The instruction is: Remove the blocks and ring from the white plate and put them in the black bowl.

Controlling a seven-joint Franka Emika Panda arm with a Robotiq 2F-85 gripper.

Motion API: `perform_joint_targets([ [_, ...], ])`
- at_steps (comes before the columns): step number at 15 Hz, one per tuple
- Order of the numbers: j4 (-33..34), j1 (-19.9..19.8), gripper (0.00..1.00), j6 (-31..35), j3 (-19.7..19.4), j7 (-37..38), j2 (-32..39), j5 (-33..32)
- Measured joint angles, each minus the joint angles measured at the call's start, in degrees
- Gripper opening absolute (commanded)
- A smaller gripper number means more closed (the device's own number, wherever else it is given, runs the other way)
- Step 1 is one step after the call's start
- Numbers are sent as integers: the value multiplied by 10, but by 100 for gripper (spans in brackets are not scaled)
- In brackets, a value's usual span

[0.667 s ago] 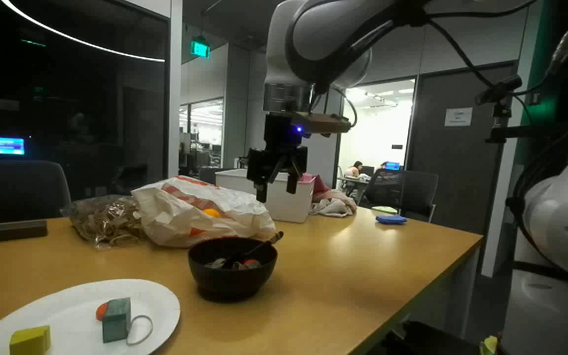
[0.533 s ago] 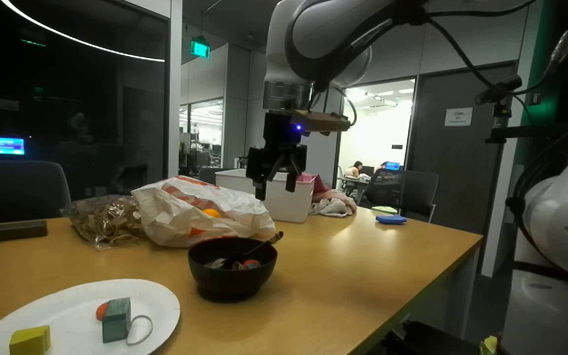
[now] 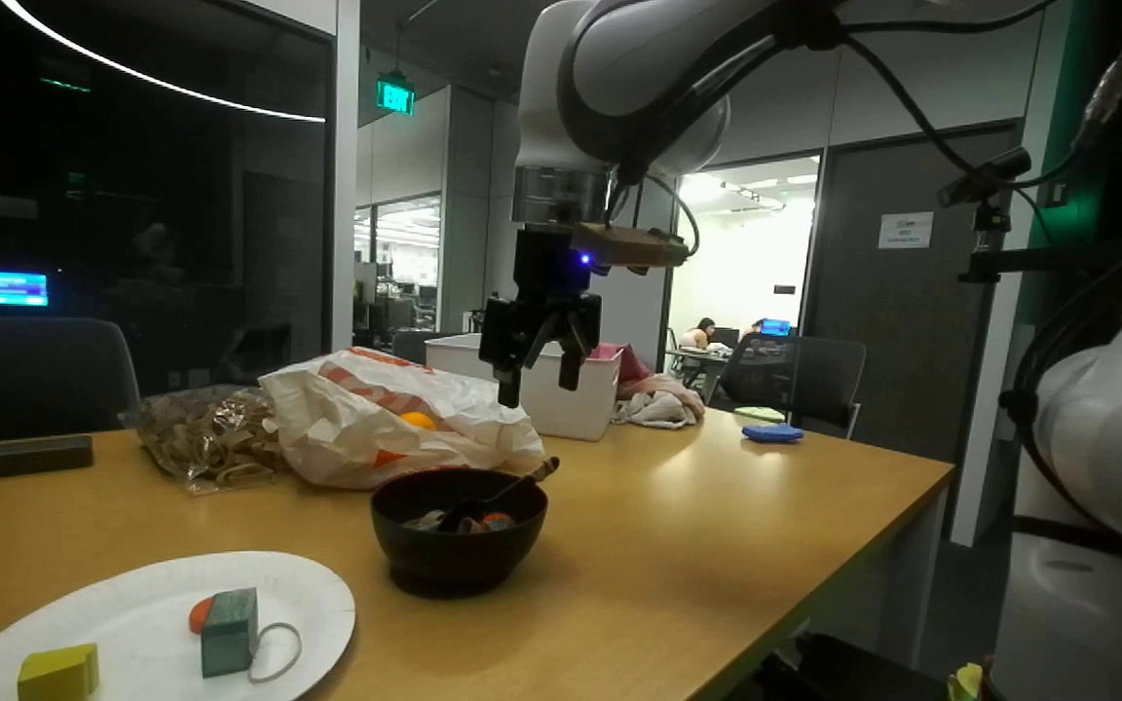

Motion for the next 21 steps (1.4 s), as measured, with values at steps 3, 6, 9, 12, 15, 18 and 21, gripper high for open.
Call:
perform_joint_targets([
  [3, -3, 53, 100, 1, 8, -21, 23, 40],
  [6, 5, 106, 100, 3, 31, -33, 56, 70],
  [9, 26, 133, 100, 18, 58, -40, 102, 67],
  [12, 59, 141, 100, 42, 75, -41, 163, 43],
  [15, 104, 142, 100, 61, 77, -41, 235, 28],
  [18, 154, 145, 100, 74, 77, -41, 300, 31],
  [21, 195, 154, 100, 115, 74, -27, 350, 32],
])
